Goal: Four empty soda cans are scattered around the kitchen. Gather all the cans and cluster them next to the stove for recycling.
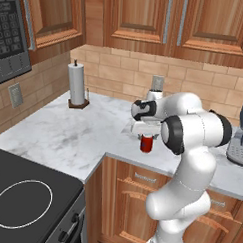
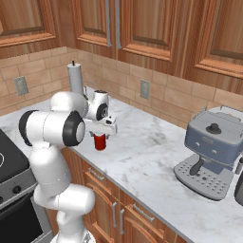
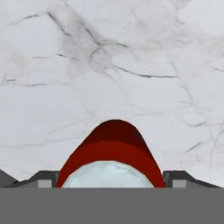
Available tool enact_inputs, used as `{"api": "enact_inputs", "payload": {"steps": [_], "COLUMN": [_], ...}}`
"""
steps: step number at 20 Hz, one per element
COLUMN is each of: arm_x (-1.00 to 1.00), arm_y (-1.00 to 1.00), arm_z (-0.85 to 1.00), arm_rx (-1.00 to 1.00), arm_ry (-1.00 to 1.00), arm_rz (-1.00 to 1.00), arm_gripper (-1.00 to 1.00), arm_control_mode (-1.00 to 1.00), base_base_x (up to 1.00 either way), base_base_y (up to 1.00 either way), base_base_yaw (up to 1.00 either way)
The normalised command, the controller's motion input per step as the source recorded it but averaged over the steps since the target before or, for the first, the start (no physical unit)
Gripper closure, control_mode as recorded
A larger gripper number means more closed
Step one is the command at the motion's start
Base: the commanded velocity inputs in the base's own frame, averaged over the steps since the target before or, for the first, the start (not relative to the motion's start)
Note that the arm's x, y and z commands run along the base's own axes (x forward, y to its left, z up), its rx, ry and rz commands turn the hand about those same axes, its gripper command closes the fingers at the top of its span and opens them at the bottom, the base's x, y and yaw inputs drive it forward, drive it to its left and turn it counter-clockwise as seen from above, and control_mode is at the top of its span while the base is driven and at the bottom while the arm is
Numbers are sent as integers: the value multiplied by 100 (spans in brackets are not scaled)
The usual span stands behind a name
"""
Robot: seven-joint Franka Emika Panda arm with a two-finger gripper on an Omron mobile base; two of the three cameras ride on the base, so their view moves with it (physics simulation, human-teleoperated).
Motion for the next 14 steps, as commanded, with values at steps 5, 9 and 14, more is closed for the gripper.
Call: {"api": "enact_inputs", "payload": {"steps": [5, 9, 14], "arm_x": [0, 0, -13], "arm_y": [0, 0, 0], "arm_z": [-1, 6, 40], "arm_rx": [0, 0, 0], "arm_ry": [0, 0, -1], "arm_rz": [0, 0, 0], "arm_gripper": [100, 100, 100], "arm_control_mode": [-100, -100, -100], "base_base_x": [0, 0, 0], "base_base_y": [0, 0, 0], "base_base_yaw": [0, 0, 0]}}
